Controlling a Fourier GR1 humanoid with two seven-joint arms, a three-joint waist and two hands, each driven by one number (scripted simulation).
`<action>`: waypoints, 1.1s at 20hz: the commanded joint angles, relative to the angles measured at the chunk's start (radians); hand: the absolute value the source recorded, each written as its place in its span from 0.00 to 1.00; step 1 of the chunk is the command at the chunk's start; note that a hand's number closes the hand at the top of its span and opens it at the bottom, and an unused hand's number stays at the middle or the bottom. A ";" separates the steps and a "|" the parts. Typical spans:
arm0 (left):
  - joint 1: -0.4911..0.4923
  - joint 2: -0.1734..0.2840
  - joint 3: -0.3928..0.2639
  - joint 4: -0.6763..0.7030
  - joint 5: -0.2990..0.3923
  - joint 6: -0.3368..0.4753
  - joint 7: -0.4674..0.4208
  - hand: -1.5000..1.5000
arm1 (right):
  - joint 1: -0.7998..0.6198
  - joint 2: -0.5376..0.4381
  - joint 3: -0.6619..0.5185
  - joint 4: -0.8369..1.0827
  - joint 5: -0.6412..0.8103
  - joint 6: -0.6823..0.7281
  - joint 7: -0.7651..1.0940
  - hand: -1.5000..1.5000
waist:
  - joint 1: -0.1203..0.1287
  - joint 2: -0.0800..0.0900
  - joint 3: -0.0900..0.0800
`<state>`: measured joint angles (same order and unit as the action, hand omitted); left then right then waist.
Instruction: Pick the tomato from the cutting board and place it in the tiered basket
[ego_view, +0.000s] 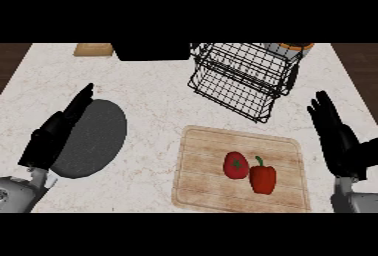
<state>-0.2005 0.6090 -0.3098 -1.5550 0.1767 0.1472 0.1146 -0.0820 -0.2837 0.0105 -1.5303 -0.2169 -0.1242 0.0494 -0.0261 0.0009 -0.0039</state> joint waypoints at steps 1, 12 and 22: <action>-0.024 -0.079 0.038 0.161 -0.050 0.000 -0.111 0.50 | 0.026 0.053 0.003 -0.062 0.040 -0.083 0.015 1.00 | 0.016 0.000 0.003; 0.058 -0.053 0.139 0.097 -0.035 0.163 -0.042 0.50 | 0.416 0.279 -0.007 -0.134 0.293 -0.756 -0.002 0.00 | -0.021 -0.006 0.000; 0.034 -0.092 0.107 0.128 -0.077 0.155 -0.090 0.50 | 0.671 0.052 0.280 -0.463 0.662 -0.564 0.460 0.00 | 0.040 0.013 -0.008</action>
<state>-0.1620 0.5157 -0.1993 -1.4350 0.1036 0.3174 0.0410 0.5273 -0.1286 0.2362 -1.9272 0.3482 -0.7931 0.3559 -0.0092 0.0060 -0.0083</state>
